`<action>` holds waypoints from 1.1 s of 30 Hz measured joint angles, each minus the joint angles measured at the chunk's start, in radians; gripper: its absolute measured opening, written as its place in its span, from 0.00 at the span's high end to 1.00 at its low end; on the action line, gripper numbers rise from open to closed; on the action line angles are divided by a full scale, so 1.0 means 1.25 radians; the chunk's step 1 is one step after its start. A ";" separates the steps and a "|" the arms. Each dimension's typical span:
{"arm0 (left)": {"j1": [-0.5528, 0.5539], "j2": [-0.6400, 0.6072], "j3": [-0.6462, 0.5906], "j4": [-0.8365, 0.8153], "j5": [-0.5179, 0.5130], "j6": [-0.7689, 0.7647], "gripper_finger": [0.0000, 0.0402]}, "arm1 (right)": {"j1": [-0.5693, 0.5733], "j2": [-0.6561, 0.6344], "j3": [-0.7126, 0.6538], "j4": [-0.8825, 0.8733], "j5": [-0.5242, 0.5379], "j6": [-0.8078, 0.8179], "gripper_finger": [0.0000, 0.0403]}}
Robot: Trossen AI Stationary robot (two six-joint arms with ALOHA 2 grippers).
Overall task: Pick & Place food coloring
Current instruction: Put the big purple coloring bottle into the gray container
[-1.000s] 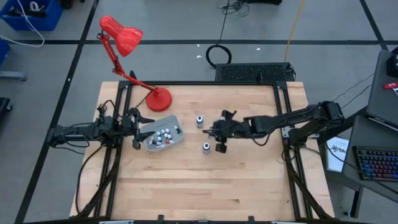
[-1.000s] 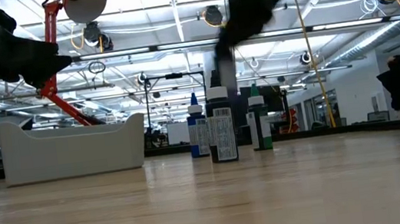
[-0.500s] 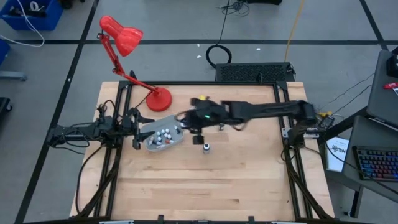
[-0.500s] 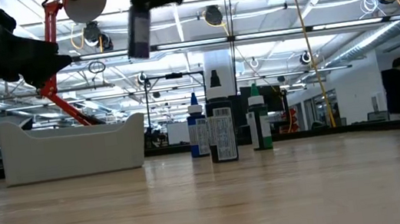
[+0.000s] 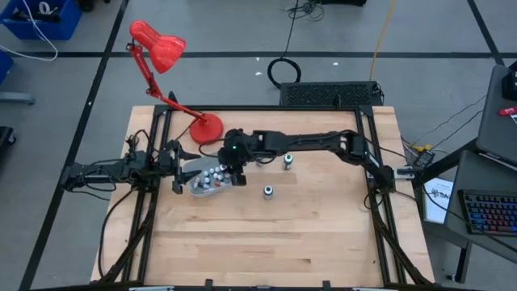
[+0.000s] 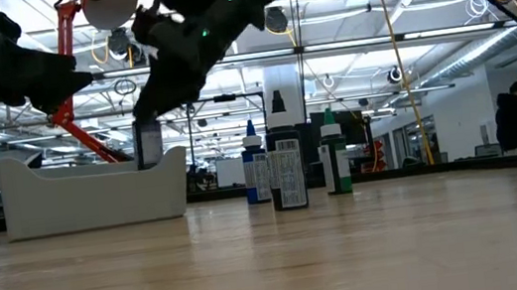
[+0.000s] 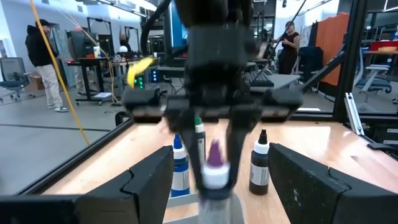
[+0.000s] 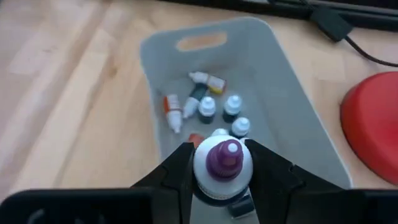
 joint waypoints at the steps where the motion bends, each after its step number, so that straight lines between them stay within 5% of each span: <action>1: 0.000 0.000 0.000 0.000 0.000 0.000 0.36 | 0.000 0.009 0.000 0.008 0.002 -0.001 0.73; 33: 0.000 0.000 -0.001 0.000 0.000 0.000 0.36 | 0.005 0.046 -0.094 0.094 0.005 0.026 0.73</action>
